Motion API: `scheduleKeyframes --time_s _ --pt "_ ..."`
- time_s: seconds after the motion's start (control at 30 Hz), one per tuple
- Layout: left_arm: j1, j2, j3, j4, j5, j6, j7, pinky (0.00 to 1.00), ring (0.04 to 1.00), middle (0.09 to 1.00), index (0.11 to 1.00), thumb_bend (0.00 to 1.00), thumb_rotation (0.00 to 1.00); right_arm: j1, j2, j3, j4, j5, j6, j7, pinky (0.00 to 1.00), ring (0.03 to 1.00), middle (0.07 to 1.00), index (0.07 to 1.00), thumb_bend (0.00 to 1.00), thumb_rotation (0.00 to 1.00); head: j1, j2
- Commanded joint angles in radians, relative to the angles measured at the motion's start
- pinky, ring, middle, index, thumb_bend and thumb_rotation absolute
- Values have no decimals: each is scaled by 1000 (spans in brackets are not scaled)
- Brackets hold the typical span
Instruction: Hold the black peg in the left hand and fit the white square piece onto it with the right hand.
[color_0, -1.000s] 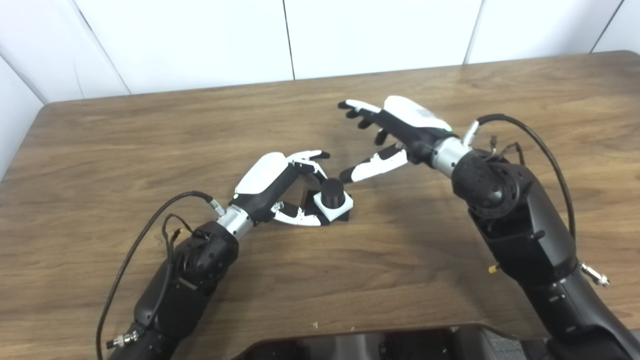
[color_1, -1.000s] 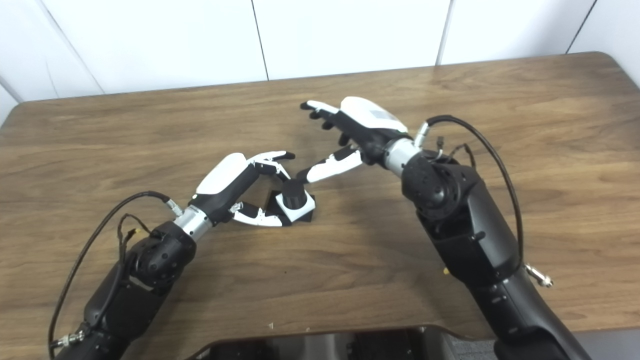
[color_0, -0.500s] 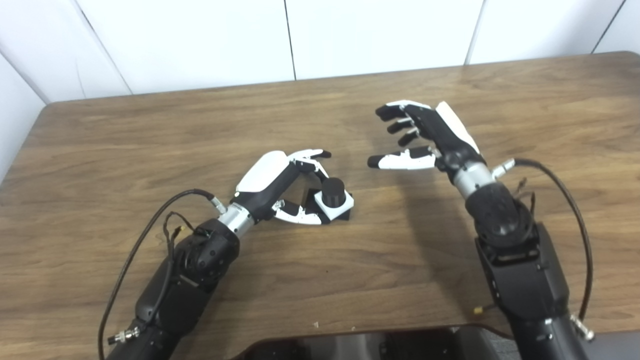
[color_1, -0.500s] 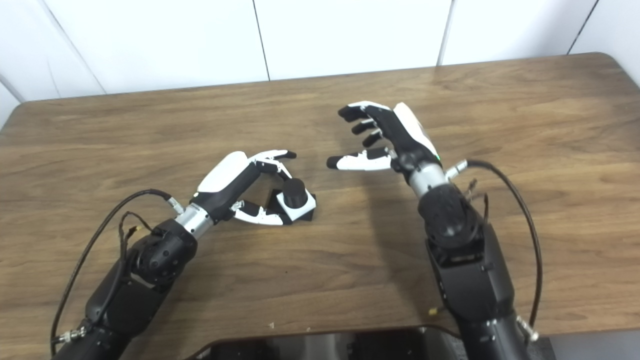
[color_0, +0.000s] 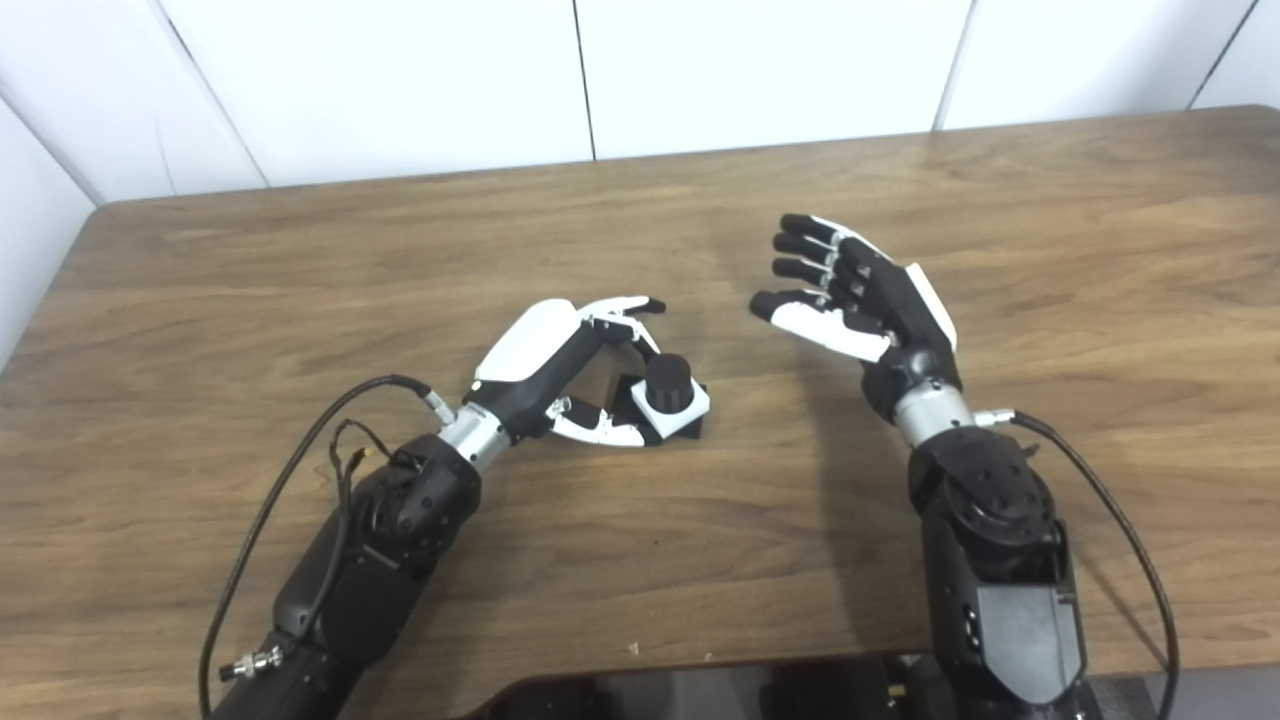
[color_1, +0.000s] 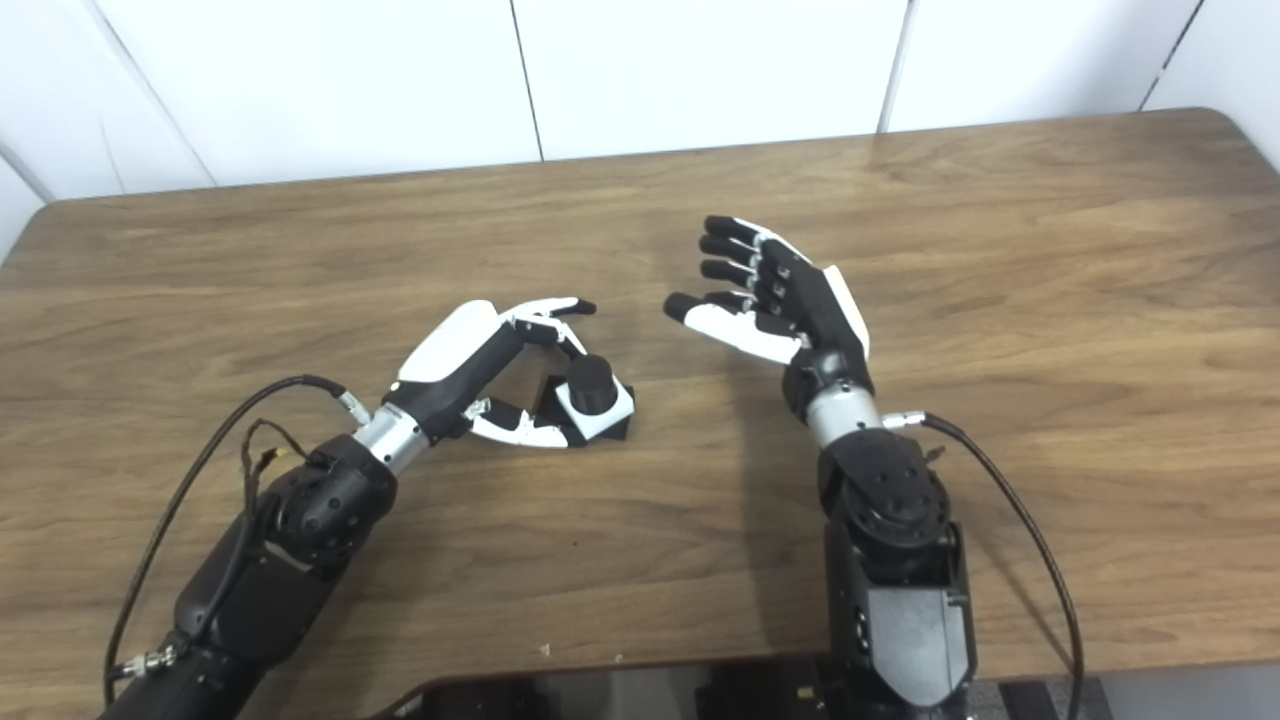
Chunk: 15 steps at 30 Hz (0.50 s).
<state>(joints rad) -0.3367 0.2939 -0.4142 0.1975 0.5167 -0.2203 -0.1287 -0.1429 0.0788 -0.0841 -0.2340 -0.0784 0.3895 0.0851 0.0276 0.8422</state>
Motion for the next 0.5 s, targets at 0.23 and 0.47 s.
scheduleKeyframes --time_s 0.23,0.47 --pt "118 8 55 -58 -124 125 -96 746 873 911 995 992 462 -5 -1 31 -28 30 -15 -36 677 787 783 753 722 197 1 -5" --pt "229 -61 177 -158 -278 130 -30 718 830 878 883 763 418 4 -18 38 -25 46 -24 -41 690 790 785 750 725 188 8 -17"
